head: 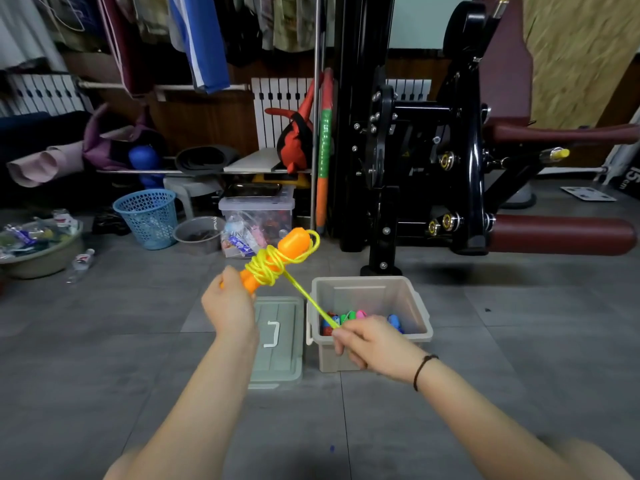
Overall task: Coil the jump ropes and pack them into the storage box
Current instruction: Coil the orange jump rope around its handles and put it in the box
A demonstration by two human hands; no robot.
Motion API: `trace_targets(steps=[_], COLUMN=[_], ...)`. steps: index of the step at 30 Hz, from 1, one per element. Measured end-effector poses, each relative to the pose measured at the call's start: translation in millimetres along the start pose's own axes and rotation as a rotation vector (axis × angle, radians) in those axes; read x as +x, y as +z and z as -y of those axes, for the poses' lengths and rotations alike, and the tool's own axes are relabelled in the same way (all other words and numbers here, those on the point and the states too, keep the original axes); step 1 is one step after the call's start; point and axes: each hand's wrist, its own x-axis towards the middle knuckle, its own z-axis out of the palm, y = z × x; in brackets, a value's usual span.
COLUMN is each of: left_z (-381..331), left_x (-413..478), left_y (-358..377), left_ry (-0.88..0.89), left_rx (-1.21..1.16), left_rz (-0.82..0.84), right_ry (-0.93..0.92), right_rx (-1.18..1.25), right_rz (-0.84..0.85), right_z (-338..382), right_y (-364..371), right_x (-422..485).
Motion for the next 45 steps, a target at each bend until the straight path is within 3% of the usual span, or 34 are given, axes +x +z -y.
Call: trace_targets(steps=[3, 6, 9, 11, 15, 19, 23, 28, 31, 33, 36, 38, 42, 45], left_z=[3.6, 17.6, 39.2, 41.7, 35.4, 22.9, 16.9, 15.3, 15.7, 16.5, 22.1, 25.5, 23.8, 24.5], left_x=[7.5, -0.7, -7.3, -11.3, -16.5, -35.7, -41.3, -45.6, -48.5, -45.8, -37.7, -35.7, -42.4, -47.7], left_y=[-1.1, 1.4, 2.6, 2.3, 2.8, 2.6, 2.0, 8.8, 13.9, 15.4, 16.5, 19.5, 29.0, 31.8], left_ry=[0.416, 0.675, 0.896, 0.955, 0.853, 0.36, 0.067, -0.288, -0.35, -0.351, -0.312, -0.117, 0.34, 0.513], left_rx=[0.518, 0.889, 1.037, 1.014, 0.795, 0.42, 0.198, -0.139, -0.231, -0.225, -0.14, 0.02, 0.447, 0.71], left_rz=[0.027, 0.198, 0.414, 0.558, 0.873, 1.066, 0.971, 0.652, 0.494, 0.367, 0.175, 0.101, 0.089, 0.131], right_ry=[-0.125, -0.243, -0.303, -0.293, -0.141, -0.068, -0.046, -0.012, 0.027, 0.082, 0.137, 0.091, -0.232, -0.337], right_rx=[-0.271, -0.5, -0.583, -0.586, -0.368, -0.052, 0.109, 0.412, 0.641, 0.649, 0.361, 0.08, -0.686, -0.826], right_rz=[0.053, -0.022, -0.191, -0.329, -0.365, -0.39, -0.319, -0.165, -0.025, -0.045, -0.156, -0.235, -0.517, -0.491], right_z=[13.0, 20.8, 8.2, -8.0, -26.9, -32.5, -32.2, -20.9, -8.5, -3.2, 4.0, 11.5, 18.3, 17.5], right_y=[5.5, -1.7, -25.5, -42.7, -65.2, -70.6, -49.9, -36.7, -26.1, -17.0, -2.0, 5.4, 11.0, 14.6], right_x=[-7.4, -14.7, -15.1, -13.8, -13.8, -11.7, -5.1, -8.4, -11.1, -9.6, -8.9, -10.0, -10.9, -13.4])
